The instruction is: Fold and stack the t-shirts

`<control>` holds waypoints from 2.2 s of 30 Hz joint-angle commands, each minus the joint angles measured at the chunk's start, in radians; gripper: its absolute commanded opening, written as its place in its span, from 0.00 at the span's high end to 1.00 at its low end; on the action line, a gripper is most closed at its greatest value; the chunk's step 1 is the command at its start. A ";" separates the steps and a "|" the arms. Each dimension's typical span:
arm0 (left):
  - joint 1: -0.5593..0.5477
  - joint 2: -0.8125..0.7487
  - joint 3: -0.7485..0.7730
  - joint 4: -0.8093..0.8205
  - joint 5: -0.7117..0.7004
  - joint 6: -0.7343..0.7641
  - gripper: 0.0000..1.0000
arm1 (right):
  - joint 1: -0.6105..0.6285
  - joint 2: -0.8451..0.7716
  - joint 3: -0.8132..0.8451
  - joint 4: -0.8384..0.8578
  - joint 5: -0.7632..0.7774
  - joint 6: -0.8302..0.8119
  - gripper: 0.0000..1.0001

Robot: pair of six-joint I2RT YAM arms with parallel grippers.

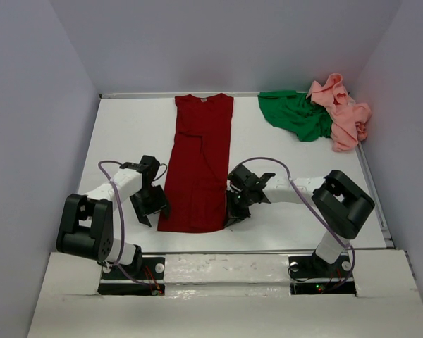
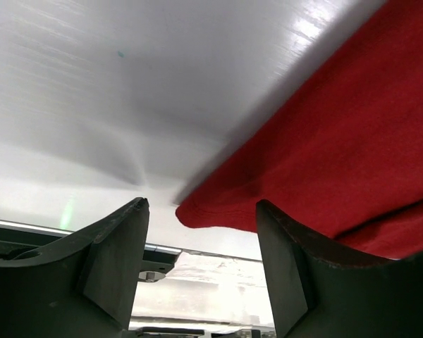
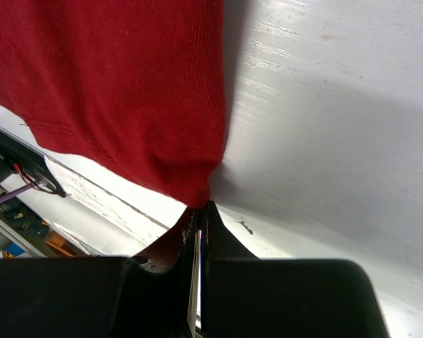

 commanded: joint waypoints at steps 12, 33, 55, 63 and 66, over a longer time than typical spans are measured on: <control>-0.075 -0.002 -0.038 0.047 0.098 -0.051 0.31 | -0.013 -0.029 -0.003 0.003 -0.015 -0.021 1.00; -0.075 -0.027 -0.035 0.029 0.101 -0.053 0.93 | -0.023 -0.021 0.009 -0.002 -0.017 -0.024 1.00; -0.072 0.037 0.160 -0.008 0.118 0.002 1.00 | -0.093 -0.063 0.194 -0.194 0.025 -0.104 1.00; -0.071 0.131 0.301 -0.030 0.104 0.037 1.00 | -0.133 -0.038 0.300 -0.258 0.028 -0.142 1.00; -0.060 0.157 0.338 -0.033 0.101 0.048 1.00 | -0.151 -0.020 0.346 -0.278 0.029 -0.162 1.00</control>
